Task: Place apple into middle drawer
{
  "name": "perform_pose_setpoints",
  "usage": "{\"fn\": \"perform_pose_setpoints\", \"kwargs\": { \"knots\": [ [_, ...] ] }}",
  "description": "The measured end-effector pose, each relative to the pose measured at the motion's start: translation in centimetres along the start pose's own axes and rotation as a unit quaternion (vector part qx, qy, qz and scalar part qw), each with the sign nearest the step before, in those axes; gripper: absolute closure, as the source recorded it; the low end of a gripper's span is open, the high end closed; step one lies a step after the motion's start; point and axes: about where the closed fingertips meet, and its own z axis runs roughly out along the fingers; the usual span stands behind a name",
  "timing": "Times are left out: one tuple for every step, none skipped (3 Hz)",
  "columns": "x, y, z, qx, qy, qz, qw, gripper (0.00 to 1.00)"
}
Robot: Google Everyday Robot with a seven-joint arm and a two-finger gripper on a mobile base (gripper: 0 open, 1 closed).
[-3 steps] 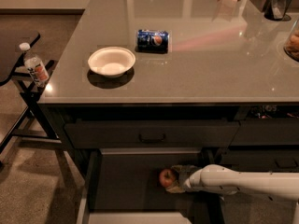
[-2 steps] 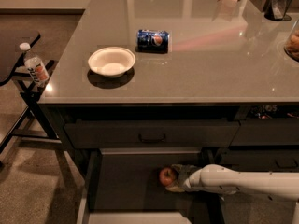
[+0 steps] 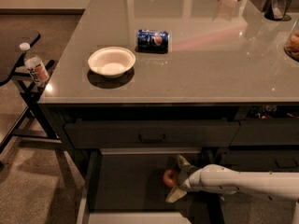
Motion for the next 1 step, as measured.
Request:
{"fn": "perform_pose_setpoints", "kwargs": {
  "knots": [
    [0.0, 0.0, 0.0, 0.0, 0.0, 0.0, 1.0, 0.0]
  ]
}}
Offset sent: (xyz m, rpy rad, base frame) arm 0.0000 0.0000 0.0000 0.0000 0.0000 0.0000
